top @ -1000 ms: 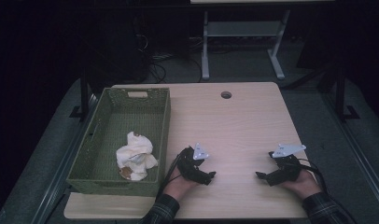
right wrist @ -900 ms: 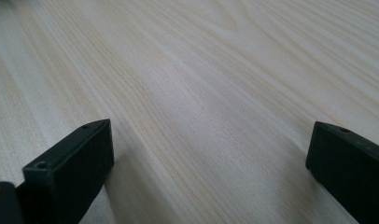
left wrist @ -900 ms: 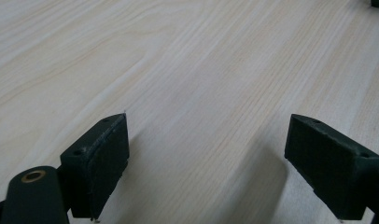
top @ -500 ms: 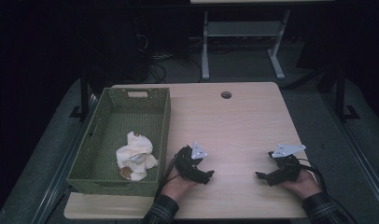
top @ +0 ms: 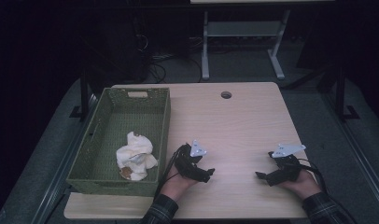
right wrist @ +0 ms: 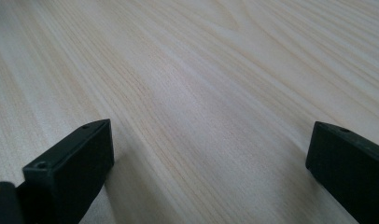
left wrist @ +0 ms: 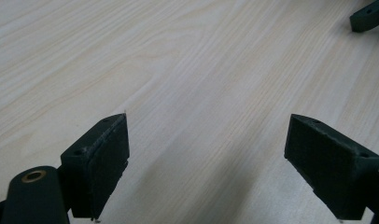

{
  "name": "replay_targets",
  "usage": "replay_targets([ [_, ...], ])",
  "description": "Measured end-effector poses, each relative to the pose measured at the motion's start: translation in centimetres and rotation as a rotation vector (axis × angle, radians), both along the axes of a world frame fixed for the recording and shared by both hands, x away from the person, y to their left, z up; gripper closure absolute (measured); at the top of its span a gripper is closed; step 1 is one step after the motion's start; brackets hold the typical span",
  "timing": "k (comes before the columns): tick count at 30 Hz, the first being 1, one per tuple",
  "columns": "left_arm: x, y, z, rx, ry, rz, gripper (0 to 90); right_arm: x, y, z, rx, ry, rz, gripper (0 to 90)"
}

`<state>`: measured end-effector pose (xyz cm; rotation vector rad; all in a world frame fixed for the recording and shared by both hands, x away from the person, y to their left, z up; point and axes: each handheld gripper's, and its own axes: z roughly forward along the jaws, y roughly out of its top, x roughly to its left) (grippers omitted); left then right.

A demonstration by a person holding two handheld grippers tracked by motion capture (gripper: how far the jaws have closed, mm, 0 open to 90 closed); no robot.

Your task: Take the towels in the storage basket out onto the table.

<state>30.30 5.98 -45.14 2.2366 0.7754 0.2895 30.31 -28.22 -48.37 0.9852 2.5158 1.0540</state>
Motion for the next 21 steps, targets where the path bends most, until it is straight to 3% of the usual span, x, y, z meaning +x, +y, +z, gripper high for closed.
replay_targets([
  [21, 0.2, 0.2, 2.3, -0.002, -0.019, 0.028, 13.4, 0.0, 0.0, 0.0, 0.0, 0.0, 0.0, 0.4],
])
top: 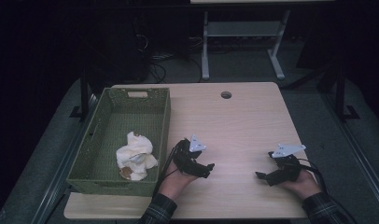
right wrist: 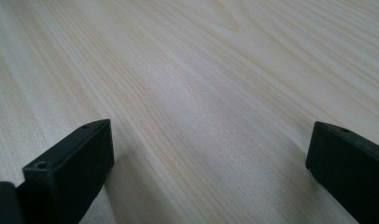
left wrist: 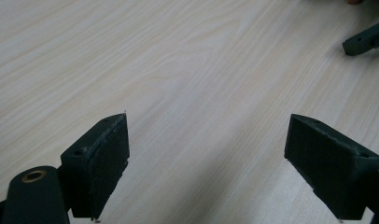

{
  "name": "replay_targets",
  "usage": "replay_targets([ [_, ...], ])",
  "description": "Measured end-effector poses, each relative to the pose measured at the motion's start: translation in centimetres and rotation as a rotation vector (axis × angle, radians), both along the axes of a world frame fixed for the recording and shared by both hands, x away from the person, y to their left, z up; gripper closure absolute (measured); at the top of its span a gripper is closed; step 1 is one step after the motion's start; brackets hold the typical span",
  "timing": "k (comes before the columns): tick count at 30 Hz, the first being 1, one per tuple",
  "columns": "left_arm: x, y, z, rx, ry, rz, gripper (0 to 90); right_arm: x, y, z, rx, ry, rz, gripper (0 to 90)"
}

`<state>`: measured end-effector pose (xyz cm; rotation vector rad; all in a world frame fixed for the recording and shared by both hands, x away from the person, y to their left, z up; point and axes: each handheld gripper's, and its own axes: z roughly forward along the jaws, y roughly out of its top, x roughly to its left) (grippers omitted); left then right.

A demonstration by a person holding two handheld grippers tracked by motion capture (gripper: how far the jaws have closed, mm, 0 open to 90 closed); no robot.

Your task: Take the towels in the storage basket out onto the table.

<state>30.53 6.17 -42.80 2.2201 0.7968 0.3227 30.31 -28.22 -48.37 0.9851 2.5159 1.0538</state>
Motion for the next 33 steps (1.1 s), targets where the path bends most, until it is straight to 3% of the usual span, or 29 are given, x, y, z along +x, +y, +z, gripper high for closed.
replay_targets([
  [13, 0.2, 0.3, 1.6, -0.042, 0.017, -0.014, 13.4, 0.0, 0.0, 0.0, 0.0, 0.0, 0.0, 0.5],
  [33, 0.9, 0.4, 4.2, -0.104, 0.01, -0.05, 13.4, 0.0, 0.0, 0.0, 0.0, 0.001, 0.004, 0.5],
])
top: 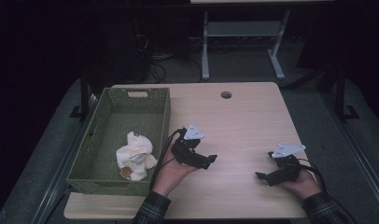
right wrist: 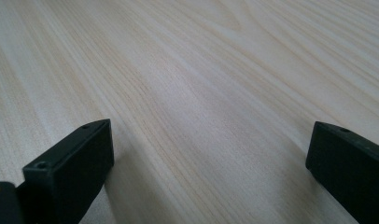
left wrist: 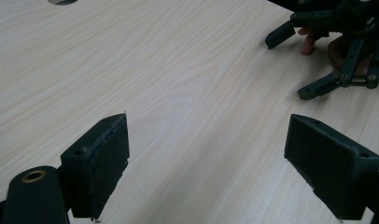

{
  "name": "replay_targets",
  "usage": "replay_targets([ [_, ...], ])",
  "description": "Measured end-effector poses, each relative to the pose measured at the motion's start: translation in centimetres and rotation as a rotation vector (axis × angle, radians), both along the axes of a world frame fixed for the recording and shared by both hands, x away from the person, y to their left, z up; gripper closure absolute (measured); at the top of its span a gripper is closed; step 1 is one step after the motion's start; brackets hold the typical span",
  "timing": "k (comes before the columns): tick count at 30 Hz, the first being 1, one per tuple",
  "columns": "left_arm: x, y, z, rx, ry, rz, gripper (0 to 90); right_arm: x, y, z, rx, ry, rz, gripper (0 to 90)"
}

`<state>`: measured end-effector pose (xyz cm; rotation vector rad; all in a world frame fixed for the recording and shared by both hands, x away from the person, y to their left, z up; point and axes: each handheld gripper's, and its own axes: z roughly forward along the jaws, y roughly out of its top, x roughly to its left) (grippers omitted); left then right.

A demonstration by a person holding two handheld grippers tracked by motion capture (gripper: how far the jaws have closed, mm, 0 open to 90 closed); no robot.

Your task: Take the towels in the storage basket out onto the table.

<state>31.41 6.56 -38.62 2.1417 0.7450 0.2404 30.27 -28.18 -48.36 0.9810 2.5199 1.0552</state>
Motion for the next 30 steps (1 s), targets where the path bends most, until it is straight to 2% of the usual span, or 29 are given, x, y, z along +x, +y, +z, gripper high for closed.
replay_targets([
  [13, 0.7, 1.0, 2.0, 0.01, -0.023, -0.008, 13.6, 0.0, 0.0, 0.0, 0.0, 0.0, -0.001, 0.5],
  [25, 1.8, 2.9, 3.9, 0.018, -0.033, 0.004, 13.7, 0.0, 0.0, 0.0, 0.0, 0.0, 0.0, 0.5],
  [30, 1.9, 4.2, 4.3, 0.023, -0.031, 0.018, 14.0, 0.0, 0.0, 0.0, 0.0, 0.0, -0.001, 0.4],
])
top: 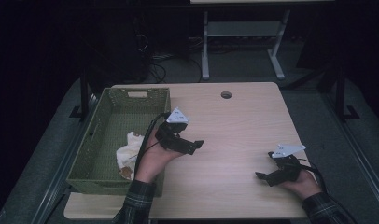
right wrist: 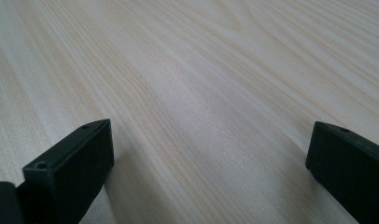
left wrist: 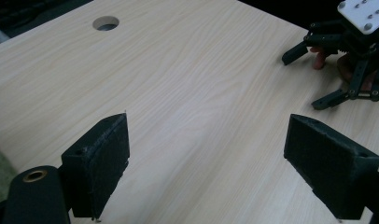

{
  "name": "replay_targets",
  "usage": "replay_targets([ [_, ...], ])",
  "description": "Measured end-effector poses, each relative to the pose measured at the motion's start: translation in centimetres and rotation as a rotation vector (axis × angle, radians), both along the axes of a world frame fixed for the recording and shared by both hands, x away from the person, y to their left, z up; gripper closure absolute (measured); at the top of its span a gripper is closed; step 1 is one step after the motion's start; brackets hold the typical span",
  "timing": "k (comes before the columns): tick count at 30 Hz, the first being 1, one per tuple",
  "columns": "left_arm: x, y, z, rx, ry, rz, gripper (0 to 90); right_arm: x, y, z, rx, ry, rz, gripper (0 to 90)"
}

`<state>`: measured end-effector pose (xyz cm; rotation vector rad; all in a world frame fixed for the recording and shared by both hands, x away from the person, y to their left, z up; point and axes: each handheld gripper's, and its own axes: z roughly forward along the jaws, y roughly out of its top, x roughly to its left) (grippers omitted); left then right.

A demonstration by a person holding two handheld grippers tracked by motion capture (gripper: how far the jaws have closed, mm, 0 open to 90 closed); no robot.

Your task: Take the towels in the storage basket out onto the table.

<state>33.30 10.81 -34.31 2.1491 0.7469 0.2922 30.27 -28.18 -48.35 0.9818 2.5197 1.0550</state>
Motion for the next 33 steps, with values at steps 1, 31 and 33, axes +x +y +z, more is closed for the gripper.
replay_targets([
  [1, 0.0, 0.3, 0.0, 0.0, 0.003, 0.005, 14.0, 0.0, 0.0, 0.0, 0.0, 0.0, 0.0, 0.4],
  [31, -0.8, 7.6, 0.5, 0.034, 0.005, 0.103, 14.0, 0.0, 0.0, 0.0, -0.001, -0.001, 0.003, 0.4],
  [33, -0.9, 8.2, 0.5, 0.043, 0.002, 0.105, 14.0, 0.0, 0.0, 0.0, -0.002, -0.001, 0.003, 0.4],
])
